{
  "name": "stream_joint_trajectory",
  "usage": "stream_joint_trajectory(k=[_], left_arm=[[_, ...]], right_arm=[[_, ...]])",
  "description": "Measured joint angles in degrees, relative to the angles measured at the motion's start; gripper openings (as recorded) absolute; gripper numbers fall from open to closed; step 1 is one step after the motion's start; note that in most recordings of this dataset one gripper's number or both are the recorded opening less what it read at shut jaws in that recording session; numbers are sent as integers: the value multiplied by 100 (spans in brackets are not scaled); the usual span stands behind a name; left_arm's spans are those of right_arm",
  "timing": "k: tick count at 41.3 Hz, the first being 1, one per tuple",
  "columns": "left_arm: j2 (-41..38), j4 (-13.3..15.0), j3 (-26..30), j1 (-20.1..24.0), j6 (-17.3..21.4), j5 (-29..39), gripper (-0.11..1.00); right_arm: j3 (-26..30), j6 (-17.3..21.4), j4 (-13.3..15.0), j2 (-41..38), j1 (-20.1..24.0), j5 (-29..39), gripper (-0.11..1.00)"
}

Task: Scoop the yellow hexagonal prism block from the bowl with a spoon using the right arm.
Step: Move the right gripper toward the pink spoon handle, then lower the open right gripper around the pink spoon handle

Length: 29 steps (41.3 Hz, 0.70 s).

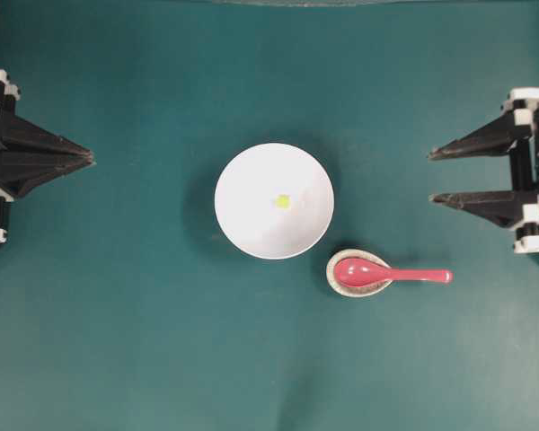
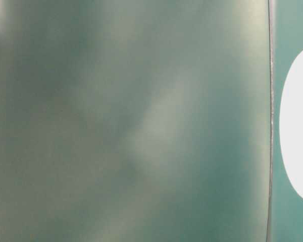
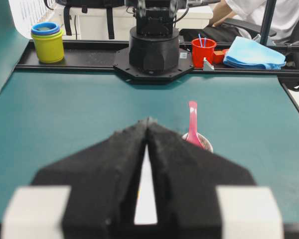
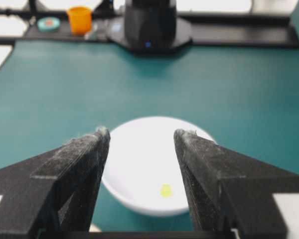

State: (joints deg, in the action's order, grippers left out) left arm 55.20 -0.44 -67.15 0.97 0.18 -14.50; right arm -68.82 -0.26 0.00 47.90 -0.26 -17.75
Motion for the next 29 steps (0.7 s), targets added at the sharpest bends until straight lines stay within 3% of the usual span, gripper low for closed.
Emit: stream_joint_trajectory(k=[14,21,29], left_arm=[[-70,-9,9,0,0,18,8],[-35,-9,0,0,0,18,8],[-18,-9,0,0,0,18,8]], right_arm=[[-527,88,-44,-1020,35,-1547,59],[-721,202,-352,-1670,246,-2250,59],[-905,316,-932,-2505,870,-3182,59]])
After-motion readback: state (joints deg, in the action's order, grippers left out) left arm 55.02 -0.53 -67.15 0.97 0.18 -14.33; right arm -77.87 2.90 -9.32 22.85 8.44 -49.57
